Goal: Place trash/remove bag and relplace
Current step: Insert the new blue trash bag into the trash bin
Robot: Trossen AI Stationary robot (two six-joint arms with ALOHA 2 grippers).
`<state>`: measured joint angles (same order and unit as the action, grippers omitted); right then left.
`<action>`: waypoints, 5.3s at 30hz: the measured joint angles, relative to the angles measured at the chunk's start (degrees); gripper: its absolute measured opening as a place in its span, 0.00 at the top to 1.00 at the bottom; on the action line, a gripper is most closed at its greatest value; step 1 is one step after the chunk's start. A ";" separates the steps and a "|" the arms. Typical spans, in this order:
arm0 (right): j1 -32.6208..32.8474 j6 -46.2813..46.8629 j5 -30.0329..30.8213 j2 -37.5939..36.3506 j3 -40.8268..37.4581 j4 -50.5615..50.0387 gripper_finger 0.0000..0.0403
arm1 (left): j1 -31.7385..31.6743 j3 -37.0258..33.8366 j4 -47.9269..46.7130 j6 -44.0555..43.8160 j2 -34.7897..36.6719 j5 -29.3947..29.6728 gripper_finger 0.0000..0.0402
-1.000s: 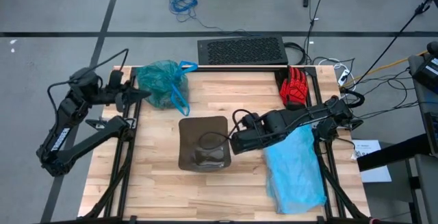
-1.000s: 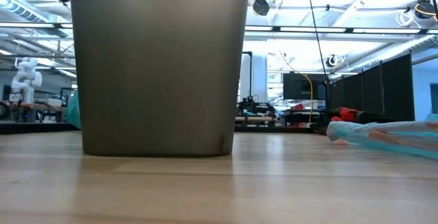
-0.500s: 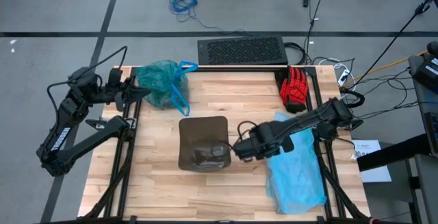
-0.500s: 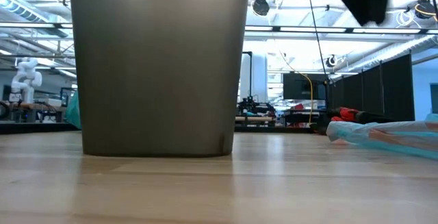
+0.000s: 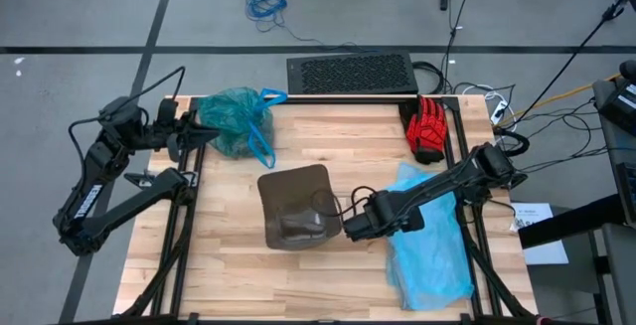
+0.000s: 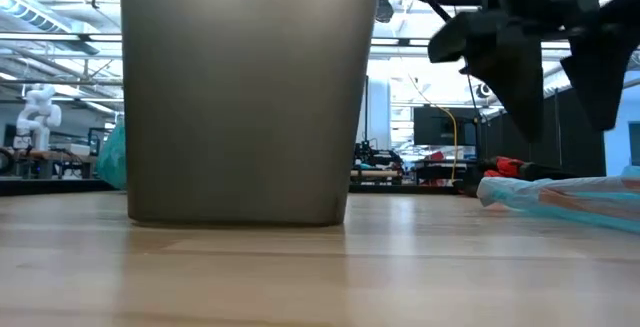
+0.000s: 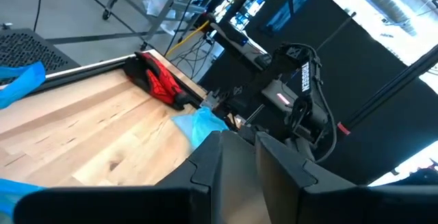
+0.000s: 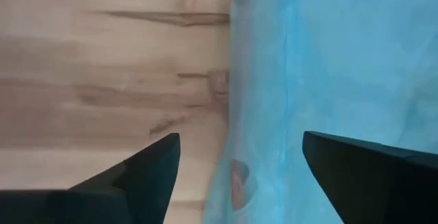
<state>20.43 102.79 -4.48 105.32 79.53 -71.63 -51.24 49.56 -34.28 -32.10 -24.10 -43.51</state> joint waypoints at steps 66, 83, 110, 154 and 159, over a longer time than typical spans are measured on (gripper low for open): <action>19.29 16.11 0.15 -0.26 -8.80 17.63 0.96 | -0.01 0.00 0.87 -0.05 -0.15 -1.50 0.79; 17.70 16.12 28.96 -0.94 44.53 -17.85 1.00 | -0.02 3.38 15.89 -0.64 -0.15 -4.50 0.79; 2.42 -68.45 35.00 -7.90 55.52 49.74 1.00 | -0.02 10.19 18.75 -5.12 -2.28 0.98 0.79; -12.78 -70.89 5.54 2.67 55.43 81.52 1.00 | 0.00 18.70 27.29 -9.07 -5.12 -8.23 0.82; -12.92 -71.31 4.09 2.75 55.43 76.28 1.00 | 0.00 18.95 38.96 -23.18 -7.26 -6.83 0.81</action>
<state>7.51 31.48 -0.40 108.07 134.96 4.66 -51.24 68.51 4.68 -55.28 -31.36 -50.33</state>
